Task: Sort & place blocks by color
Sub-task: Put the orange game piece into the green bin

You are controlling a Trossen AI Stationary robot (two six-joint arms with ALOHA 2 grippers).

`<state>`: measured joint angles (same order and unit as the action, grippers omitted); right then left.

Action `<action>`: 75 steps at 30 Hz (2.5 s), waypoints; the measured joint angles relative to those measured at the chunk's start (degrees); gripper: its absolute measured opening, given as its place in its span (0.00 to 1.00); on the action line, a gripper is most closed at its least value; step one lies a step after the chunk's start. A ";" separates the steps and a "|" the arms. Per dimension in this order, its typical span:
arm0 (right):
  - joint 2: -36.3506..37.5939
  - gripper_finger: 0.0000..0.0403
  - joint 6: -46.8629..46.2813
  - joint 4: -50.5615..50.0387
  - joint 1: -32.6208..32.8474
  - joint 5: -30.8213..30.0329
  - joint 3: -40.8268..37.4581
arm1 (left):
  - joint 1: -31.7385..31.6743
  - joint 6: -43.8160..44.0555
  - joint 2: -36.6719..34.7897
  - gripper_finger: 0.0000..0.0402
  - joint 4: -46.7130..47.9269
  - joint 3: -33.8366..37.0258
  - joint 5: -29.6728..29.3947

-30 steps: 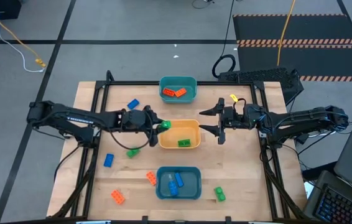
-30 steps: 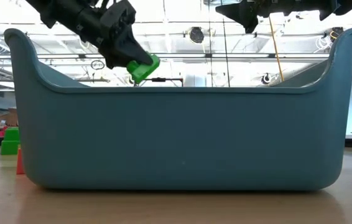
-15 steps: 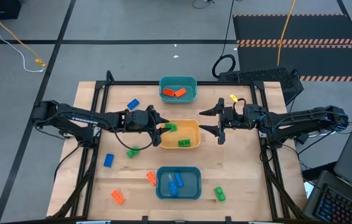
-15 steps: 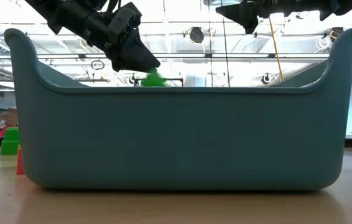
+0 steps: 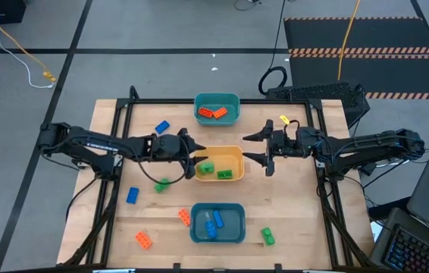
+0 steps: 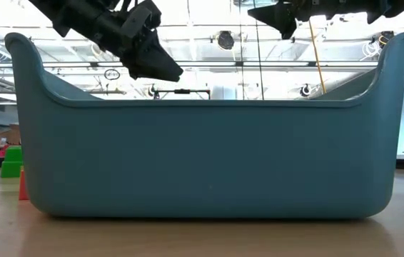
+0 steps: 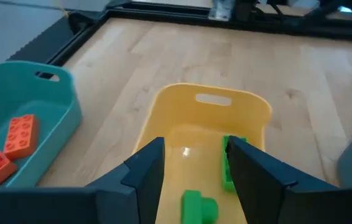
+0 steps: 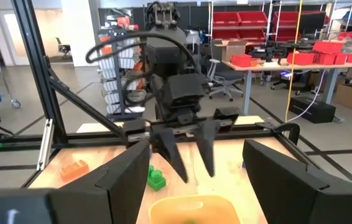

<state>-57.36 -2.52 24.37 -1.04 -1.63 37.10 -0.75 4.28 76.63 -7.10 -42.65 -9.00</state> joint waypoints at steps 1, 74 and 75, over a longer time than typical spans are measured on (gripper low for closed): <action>0.00 0.62 0.00 -0.43 0.00 0.00 0.00 | 0.48 -0.71 -0.53 0.44 0.95 0.00 0.02; -0.74 0.62 2.56 -0.64 1.14 -0.04 0.00 | 32.07 4.24 6.72 0.84 22.97 0.02 1.33; -0.74 0.62 2.31 -0.67 1.14 -0.04 0.00 | 32.22 4.50 7.14 0.84 23.02 0.02 1.32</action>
<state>-58.11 -0.22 23.70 0.10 -1.67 37.10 31.47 8.77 83.77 15.92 -42.63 -7.68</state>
